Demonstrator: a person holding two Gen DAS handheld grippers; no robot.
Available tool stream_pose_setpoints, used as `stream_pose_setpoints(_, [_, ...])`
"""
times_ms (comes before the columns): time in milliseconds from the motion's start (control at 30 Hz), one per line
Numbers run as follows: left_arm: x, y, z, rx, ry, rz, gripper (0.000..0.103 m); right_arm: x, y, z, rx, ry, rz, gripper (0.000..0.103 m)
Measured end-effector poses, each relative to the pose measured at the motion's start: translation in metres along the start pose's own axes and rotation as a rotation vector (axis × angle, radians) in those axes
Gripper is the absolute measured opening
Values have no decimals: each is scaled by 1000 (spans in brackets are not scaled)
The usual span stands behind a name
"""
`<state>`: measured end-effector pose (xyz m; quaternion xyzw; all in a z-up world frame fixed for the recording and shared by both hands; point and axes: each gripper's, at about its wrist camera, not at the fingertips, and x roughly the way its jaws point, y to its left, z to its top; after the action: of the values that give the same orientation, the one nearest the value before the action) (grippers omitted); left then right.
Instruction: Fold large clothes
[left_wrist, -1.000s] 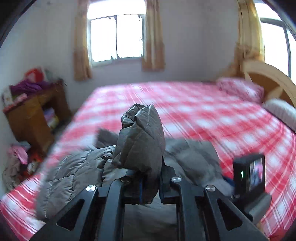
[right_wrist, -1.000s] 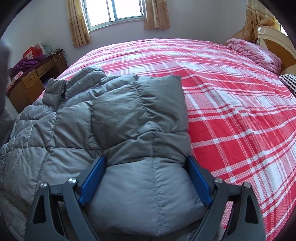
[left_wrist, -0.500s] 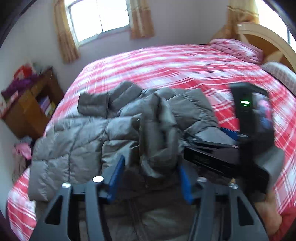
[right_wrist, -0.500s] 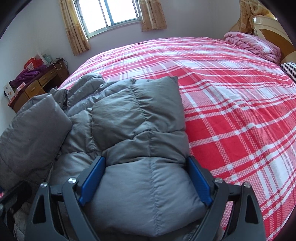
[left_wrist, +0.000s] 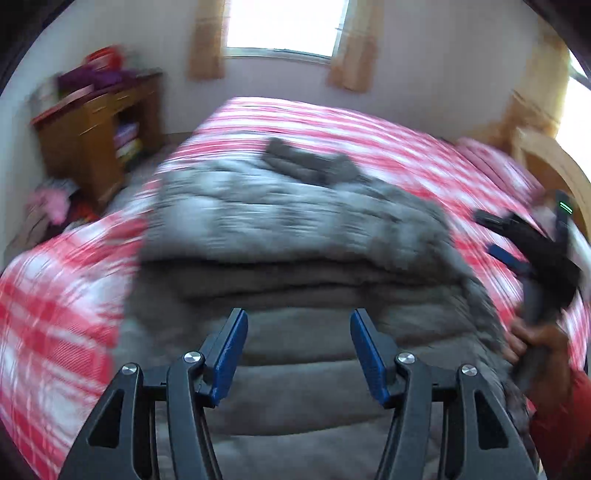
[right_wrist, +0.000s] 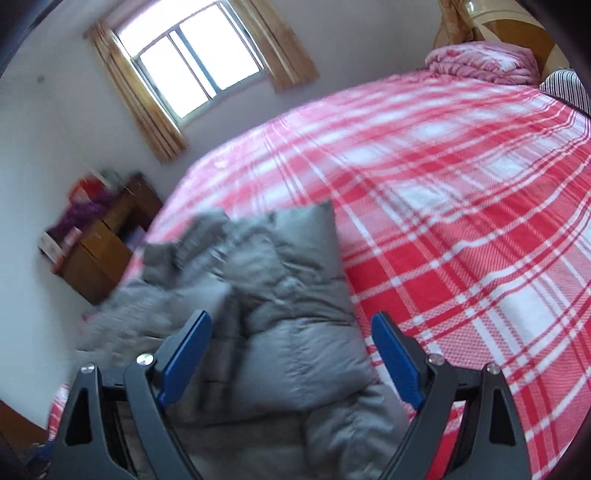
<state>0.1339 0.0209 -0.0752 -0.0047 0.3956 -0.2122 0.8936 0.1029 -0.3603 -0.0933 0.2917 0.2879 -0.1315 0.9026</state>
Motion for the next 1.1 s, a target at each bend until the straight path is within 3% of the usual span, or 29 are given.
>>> stream_pose_setpoints(67, [-3,20,1,-53,-12,35,59,-6,15,2,-12,3,71,102])
stream_pose_setpoints(100, [-5,25,2,-62,-17,71,59,-1,24,3,-31,33,83,103])
stream_pose_setpoints(200, [-13,36,8,-62,-29,175,59,30,48,-6,-90,141,31,102])
stream_pose_setpoints(233, [-15,39,10,-65,-29,192,59,36,50,-10,-99,161,27,97])
stream_pose_setpoints(267, [-16,43,11,-71,-30,201,59,45,53,-16,-105,194,20,83])
stream_pose_setpoints(333, [-20,51,13,-81,-34,209,59,58,57,-27,-92,253,32,68])
stream_pose_setpoints(500, [-12,48,17,-63,-19,279,59,57,65,-38,-121,265,38,46])
stream_pose_setpoints(567, [-10,45,17,-62,-18,288,59,52,72,-43,-147,293,78,39])
stream_pose_setpoints(767, [-9,47,16,-80,1,289,59,40,92,-52,-104,370,235,34])
stream_pose_setpoints(867, [-9,50,16,-81,7,307,59,32,109,-61,-164,382,277,34])
stream_pose_setpoints(1000, [-12,54,16,-70,8,327,59,35,118,-71,-252,388,235,34])
stream_pose_setpoints(1100, [-11,55,18,-50,6,349,59,27,105,-71,-310,339,130,34])
